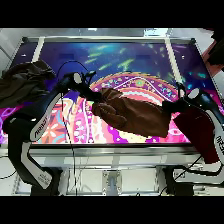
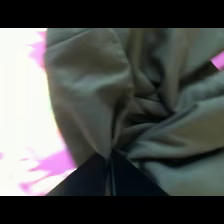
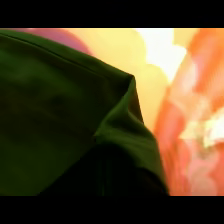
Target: Fold the shirts.
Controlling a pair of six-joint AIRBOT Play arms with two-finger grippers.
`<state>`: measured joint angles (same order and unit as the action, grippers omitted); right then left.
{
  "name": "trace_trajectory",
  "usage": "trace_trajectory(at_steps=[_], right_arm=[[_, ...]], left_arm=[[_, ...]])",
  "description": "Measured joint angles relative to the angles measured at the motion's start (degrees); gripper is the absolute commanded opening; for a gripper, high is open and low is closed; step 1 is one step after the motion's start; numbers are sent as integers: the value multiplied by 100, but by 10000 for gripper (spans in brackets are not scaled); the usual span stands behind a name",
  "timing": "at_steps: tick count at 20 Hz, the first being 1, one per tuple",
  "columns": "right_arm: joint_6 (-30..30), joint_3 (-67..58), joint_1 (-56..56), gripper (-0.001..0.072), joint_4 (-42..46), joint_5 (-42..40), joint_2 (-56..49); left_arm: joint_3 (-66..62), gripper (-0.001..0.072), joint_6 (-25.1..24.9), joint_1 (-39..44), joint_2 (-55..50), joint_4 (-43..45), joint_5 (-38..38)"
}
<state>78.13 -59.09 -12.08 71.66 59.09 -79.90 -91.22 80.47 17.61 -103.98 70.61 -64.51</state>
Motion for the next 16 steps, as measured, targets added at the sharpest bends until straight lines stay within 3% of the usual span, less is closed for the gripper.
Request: trace_trajectory(at_steps=[4, 8, 16], right_arm=[[-149, -846, -2, 32, -96, 380, 761], [-260, -1777, -4, 30, -42, 686, 2033], [-297, -3740, -9, 29, 398, 726, 4177]], left_arm=[[-1338, 17, 243, -94, 367, 953, -894], [-2347, 17, 315, -122, 1381, 1893, -1790], [-2723, 16, 466, -114, 4218, 2194, -2347]])
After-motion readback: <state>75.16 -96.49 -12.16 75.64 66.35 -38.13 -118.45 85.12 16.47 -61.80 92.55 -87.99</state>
